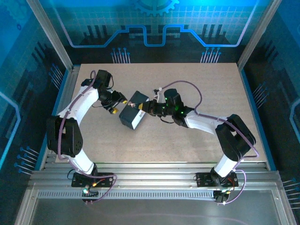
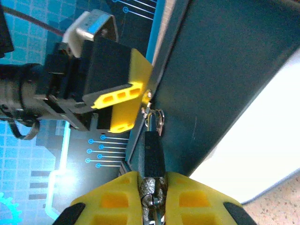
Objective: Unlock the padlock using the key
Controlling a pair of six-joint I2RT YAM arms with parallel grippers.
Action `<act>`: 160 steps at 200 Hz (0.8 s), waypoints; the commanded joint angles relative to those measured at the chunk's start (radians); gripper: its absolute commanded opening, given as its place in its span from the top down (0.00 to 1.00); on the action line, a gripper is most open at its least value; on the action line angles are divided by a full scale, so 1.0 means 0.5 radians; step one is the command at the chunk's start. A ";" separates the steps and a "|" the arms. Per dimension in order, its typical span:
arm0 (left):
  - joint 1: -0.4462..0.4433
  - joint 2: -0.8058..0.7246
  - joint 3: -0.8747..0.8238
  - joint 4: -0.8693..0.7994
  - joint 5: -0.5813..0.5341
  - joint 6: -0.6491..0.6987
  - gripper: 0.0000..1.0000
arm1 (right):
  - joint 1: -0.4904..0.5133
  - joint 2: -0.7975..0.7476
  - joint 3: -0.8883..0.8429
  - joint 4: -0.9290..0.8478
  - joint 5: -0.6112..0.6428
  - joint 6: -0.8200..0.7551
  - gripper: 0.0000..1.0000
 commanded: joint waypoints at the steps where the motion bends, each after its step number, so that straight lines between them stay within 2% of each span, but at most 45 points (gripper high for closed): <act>1: 0.001 -0.006 -0.048 0.078 0.206 0.055 0.43 | -0.011 -0.086 0.176 -0.112 -0.037 -0.282 1.00; 25: -0.006 0.000 -0.095 0.118 0.290 0.061 0.43 | 0.024 -0.074 0.305 -0.528 0.059 -0.643 1.00; 94: -0.008 0.014 -0.189 0.188 0.313 0.054 0.44 | 0.041 -0.044 0.497 -1.203 0.269 -1.279 1.00; 128: -0.008 0.064 -0.144 0.179 0.293 0.087 0.44 | 0.116 0.001 0.686 -1.627 0.581 -1.711 1.00; 160: -0.008 0.120 -0.017 0.169 0.257 0.093 0.44 | 0.196 0.024 0.796 -1.856 0.867 -2.043 0.99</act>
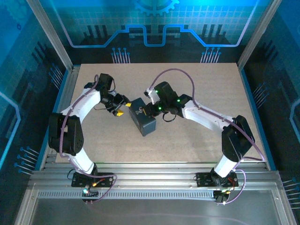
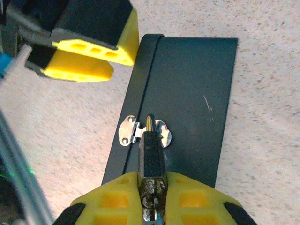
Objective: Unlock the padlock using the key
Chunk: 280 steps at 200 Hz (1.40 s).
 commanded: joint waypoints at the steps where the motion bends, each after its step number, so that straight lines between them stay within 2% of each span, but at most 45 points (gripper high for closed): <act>1: 0.000 0.060 0.134 -0.009 0.006 0.049 0.44 | 0.069 0.018 0.132 -0.276 0.299 -0.420 0.99; 27: -0.002 0.111 0.230 0.002 0.000 0.033 0.44 | 0.110 0.075 0.229 -0.458 0.554 -0.601 0.99; 43: 0.000 0.127 0.258 0.017 0.005 0.018 0.44 | 0.097 0.110 0.270 -0.535 0.621 -0.618 0.99; 69: -0.004 0.157 0.323 0.013 -0.007 0.028 0.44 | 0.037 0.168 0.322 -0.634 0.569 -0.523 0.99; 85: -0.019 0.170 0.377 -0.005 -0.035 0.046 0.44 | -0.021 0.194 0.325 -0.654 0.437 -0.461 0.98; 107: -0.044 0.200 0.452 -0.052 -0.071 0.075 0.44 | -0.012 0.166 0.249 -0.585 0.434 -0.559 0.98; 128: -0.048 0.219 0.467 -0.051 -0.070 0.069 0.44 | 0.056 0.155 0.224 -0.609 0.585 -0.736 0.96; 159: -0.048 0.233 0.470 -0.034 -0.065 0.061 0.44 | 0.192 0.155 0.136 -0.592 0.947 -1.046 0.93; 202: -0.049 0.247 0.490 -0.034 -0.062 0.058 0.44 | 0.322 0.162 -0.030 -0.417 1.211 -1.311 0.91; 233: -0.047 0.258 0.501 -0.051 -0.064 0.064 0.44 | 0.378 0.153 -0.091 -0.370 1.310 -1.434 0.78; 280: -0.036 0.269 0.506 -0.050 -0.057 0.051 0.44 | 0.374 0.085 -0.119 -0.399 1.225 -1.483 0.71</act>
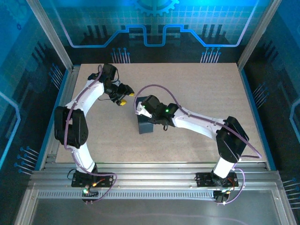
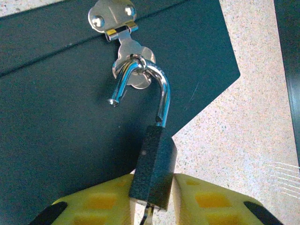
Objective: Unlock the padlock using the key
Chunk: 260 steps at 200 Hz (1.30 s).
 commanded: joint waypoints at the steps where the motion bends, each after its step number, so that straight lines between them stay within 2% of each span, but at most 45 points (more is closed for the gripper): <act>1: 0.011 0.031 0.065 -0.045 -0.011 0.042 0.44 | 0.024 0.010 -0.081 -0.226 -0.102 -0.091 0.70; 72: -0.014 0.110 0.131 -0.038 0.001 0.051 0.45 | -0.095 -0.048 0.146 -0.478 -0.368 -0.139 0.62; 113: -0.051 0.166 0.132 -0.020 0.005 0.052 0.45 | -0.215 -0.074 0.295 -0.559 -0.658 -0.030 0.61; 132: -0.053 0.158 0.129 -0.017 0.004 0.061 0.45 | -0.322 -0.120 0.359 -0.600 -0.905 0.093 0.60; 169: -0.053 0.163 0.129 -0.011 0.020 0.075 0.45 | -0.611 -0.107 0.411 -0.608 -1.601 0.417 0.57; 187: -0.056 0.164 0.125 -0.007 0.023 0.073 0.45 | -0.744 -0.024 0.428 -0.568 -1.802 0.615 0.56; 222: -0.056 0.151 0.115 -0.006 0.023 0.066 0.45 | -0.871 0.159 0.447 -0.514 -2.222 0.818 0.51; 247: -0.056 0.142 0.108 -0.004 0.023 0.063 0.45 | -0.897 0.254 0.427 -0.427 -2.432 0.938 0.50; 260: -0.056 0.136 0.102 -0.005 0.023 0.064 0.45 | -0.897 0.290 0.434 -0.408 -2.448 0.981 0.50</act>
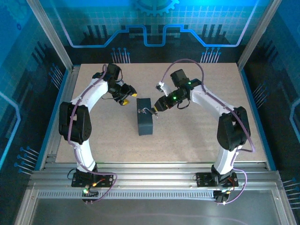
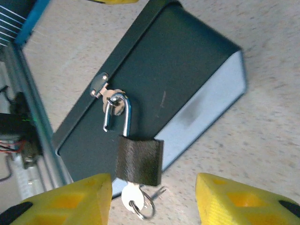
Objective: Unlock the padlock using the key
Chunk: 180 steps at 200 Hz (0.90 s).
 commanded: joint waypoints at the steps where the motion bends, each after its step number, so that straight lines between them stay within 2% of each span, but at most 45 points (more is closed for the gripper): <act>1: -0.011 -0.021 0.007 -0.012 0.020 0.027 0.45 | -0.013 0.063 0.034 0.066 -0.306 0.179 0.50; 95: -0.011 -0.030 -0.006 0.004 0.028 0.015 0.45 | 0.014 0.182 0.014 0.080 -0.331 0.219 0.51; 180: -0.008 -0.058 -0.036 0.004 0.021 0.021 0.45 | 0.028 0.087 -0.098 0.253 -0.234 0.445 0.90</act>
